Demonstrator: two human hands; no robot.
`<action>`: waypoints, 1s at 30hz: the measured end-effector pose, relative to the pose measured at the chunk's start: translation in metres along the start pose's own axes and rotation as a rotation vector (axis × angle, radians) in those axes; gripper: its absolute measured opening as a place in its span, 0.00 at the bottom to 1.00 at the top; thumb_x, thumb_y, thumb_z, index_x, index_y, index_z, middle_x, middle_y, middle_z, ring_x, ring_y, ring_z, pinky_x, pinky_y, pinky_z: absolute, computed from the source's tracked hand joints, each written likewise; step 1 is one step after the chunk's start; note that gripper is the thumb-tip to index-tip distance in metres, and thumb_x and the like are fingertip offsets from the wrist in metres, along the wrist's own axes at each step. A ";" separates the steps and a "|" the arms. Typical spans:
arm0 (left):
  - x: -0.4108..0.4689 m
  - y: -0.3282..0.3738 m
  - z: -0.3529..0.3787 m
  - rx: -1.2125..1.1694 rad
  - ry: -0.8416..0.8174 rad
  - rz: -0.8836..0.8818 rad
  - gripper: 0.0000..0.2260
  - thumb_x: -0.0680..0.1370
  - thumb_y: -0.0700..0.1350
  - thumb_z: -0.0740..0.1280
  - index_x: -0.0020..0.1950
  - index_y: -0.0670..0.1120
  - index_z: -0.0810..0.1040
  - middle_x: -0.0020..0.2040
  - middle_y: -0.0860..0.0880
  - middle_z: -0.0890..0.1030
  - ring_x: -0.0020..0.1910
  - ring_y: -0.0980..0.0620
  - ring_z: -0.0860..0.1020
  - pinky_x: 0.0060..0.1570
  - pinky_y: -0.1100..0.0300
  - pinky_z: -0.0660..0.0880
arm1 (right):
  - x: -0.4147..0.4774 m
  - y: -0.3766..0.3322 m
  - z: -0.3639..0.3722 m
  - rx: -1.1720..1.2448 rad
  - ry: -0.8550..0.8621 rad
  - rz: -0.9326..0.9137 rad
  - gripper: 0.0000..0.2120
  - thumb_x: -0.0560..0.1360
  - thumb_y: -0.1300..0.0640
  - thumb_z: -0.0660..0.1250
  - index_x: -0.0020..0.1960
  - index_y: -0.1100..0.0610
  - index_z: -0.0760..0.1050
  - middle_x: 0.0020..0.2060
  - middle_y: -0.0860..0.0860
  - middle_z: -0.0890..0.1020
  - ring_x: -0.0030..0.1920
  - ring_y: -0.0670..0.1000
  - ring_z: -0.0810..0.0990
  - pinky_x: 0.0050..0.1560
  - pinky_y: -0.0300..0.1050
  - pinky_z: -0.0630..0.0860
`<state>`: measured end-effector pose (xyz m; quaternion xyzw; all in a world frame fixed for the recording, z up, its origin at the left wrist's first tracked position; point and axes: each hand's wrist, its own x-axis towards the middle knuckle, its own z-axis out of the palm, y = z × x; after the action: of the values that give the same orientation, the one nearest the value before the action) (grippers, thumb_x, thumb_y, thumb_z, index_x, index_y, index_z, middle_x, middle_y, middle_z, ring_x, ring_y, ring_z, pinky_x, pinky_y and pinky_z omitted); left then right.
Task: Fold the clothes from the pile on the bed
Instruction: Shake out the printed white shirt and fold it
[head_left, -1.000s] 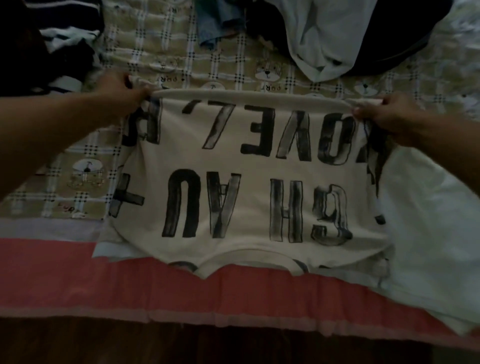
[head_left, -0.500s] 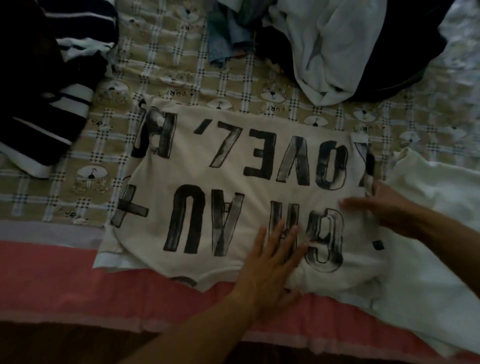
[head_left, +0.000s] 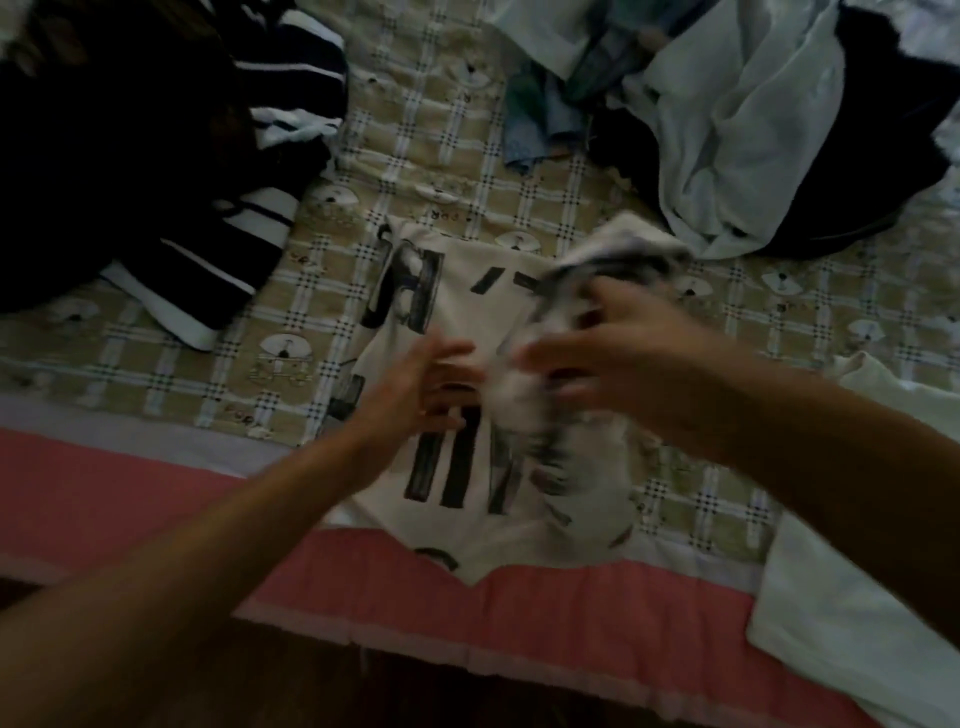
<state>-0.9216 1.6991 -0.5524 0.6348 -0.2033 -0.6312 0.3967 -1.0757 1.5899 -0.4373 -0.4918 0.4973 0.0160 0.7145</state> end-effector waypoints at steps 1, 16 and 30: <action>-0.001 0.009 -0.013 -0.056 0.028 0.035 0.20 0.83 0.58 0.50 0.57 0.55 0.80 0.53 0.51 0.85 0.53 0.51 0.83 0.49 0.54 0.78 | 0.001 -0.010 0.023 -0.007 -0.111 -0.022 0.23 0.71 0.62 0.74 0.62 0.52 0.71 0.55 0.57 0.81 0.53 0.55 0.83 0.53 0.54 0.82; 0.082 0.003 -0.054 0.217 0.455 0.024 0.19 0.75 0.43 0.73 0.65 0.44 0.74 0.51 0.50 0.78 0.52 0.49 0.77 0.46 0.57 0.73 | 0.072 0.128 0.053 -0.564 0.106 0.105 0.34 0.64 0.47 0.78 0.65 0.49 0.66 0.51 0.44 0.76 0.49 0.46 0.77 0.47 0.45 0.78; 0.107 0.034 -0.077 0.384 0.363 0.016 0.23 0.73 0.52 0.73 0.65 0.48 0.72 0.55 0.50 0.79 0.52 0.49 0.78 0.51 0.53 0.77 | 0.020 0.119 0.088 -0.795 -0.277 -0.268 0.19 0.77 0.53 0.66 0.67 0.44 0.69 0.60 0.43 0.75 0.57 0.43 0.75 0.50 0.30 0.69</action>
<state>-0.8267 1.6166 -0.6037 0.7995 -0.2501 -0.4538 0.3038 -1.0652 1.7053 -0.5317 -0.7818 0.2839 0.1788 0.5255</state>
